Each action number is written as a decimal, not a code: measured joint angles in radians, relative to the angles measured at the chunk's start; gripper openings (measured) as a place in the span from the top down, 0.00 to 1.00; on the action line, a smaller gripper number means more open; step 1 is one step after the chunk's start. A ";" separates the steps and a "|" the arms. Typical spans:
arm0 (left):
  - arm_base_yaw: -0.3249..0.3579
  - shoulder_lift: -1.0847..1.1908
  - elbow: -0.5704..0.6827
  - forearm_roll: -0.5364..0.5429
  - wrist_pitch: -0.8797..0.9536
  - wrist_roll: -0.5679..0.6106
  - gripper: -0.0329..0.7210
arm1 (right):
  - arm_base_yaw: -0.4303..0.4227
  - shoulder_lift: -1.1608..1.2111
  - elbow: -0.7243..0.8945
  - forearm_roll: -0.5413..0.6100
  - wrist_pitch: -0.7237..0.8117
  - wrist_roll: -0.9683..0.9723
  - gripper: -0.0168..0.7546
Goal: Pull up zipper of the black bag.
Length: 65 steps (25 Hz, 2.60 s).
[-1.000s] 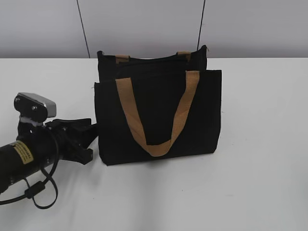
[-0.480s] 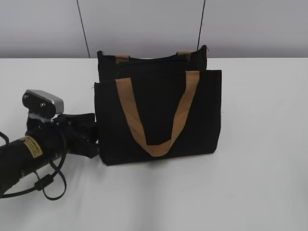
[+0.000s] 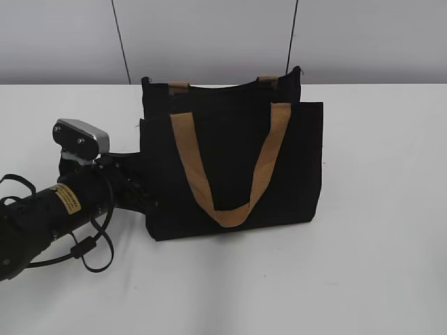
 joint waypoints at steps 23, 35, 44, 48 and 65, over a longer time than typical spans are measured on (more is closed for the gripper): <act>0.000 -0.081 0.028 -0.034 0.033 -0.005 0.93 | 0.000 0.000 0.000 0.000 0.000 0.000 0.58; 0.000 -0.398 0.066 -0.097 0.165 -0.022 0.93 | 0.000 0.000 0.000 0.000 0.000 0.000 0.58; -0.007 -0.404 0.066 -0.039 0.139 -0.089 0.93 | 0.000 0.000 0.000 0.000 0.000 0.000 0.58; -0.008 -0.404 0.066 -0.029 0.117 -0.105 0.93 | 0.000 0.000 0.000 0.000 0.000 0.000 0.58; -0.010 -0.452 0.066 -0.003 0.095 -0.115 0.93 | 0.046 0.526 -0.036 0.485 -0.300 -0.611 0.58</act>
